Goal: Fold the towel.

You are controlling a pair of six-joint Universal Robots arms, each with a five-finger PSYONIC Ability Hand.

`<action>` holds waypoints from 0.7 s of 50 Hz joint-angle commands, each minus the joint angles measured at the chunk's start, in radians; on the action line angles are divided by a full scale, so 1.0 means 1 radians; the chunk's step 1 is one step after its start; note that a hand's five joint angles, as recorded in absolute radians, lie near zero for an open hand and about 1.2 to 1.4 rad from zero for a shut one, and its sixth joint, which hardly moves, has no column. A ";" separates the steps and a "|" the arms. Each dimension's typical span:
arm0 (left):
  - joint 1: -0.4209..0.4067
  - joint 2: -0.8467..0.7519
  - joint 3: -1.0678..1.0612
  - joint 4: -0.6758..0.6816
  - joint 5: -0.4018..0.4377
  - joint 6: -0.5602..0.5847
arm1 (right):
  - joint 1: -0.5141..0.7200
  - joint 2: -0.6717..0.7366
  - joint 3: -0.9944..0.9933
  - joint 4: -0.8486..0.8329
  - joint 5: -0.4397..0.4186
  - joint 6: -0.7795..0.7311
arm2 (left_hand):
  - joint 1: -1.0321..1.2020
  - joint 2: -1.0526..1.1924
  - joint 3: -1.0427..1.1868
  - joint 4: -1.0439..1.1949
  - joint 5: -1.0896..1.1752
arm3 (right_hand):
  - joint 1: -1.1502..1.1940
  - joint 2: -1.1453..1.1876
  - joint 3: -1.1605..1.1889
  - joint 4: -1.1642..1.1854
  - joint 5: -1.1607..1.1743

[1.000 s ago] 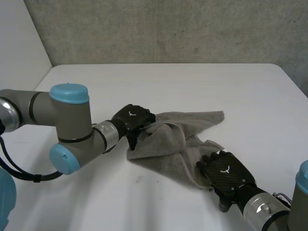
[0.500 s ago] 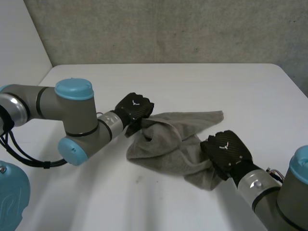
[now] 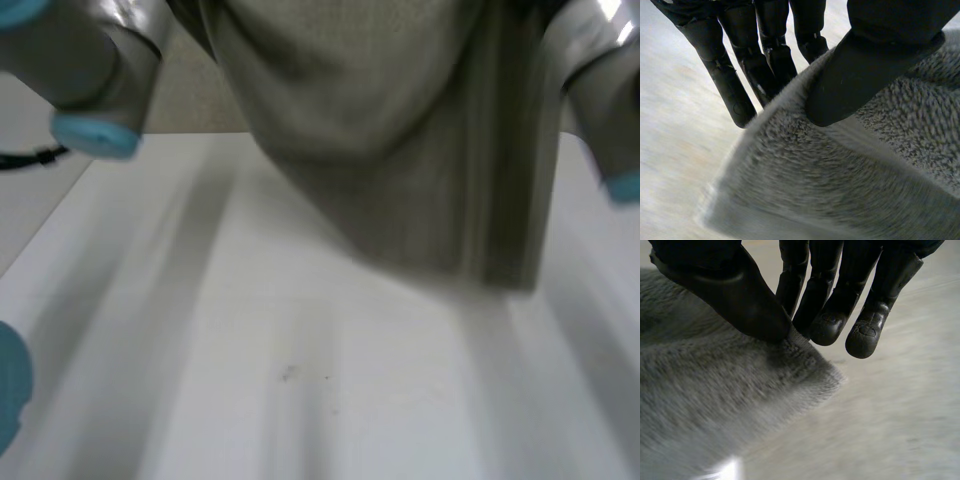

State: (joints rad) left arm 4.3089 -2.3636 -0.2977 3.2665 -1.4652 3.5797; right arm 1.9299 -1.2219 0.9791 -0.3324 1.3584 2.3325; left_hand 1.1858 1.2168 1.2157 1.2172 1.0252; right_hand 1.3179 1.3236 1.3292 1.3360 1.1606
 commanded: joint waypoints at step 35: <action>0.245 0.378 -1.326 -0.014 0.267 -0.121 | -0.202 -0.022 0.605 0.464 -0.157 0.056 | 0.211 0.180 0.181 0.179 0.197 | 0.078 0.073 0.067 0.060 0.061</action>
State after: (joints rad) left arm 4.5333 -2.1209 -1.5048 3.2552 -1.2244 3.4546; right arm 1.8010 -1.1146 1.5003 0.1069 1.2020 2.3880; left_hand 1.1858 1.2175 1.2164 1.2176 1.0276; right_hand 1.3189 1.3236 1.3297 1.3360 1.1651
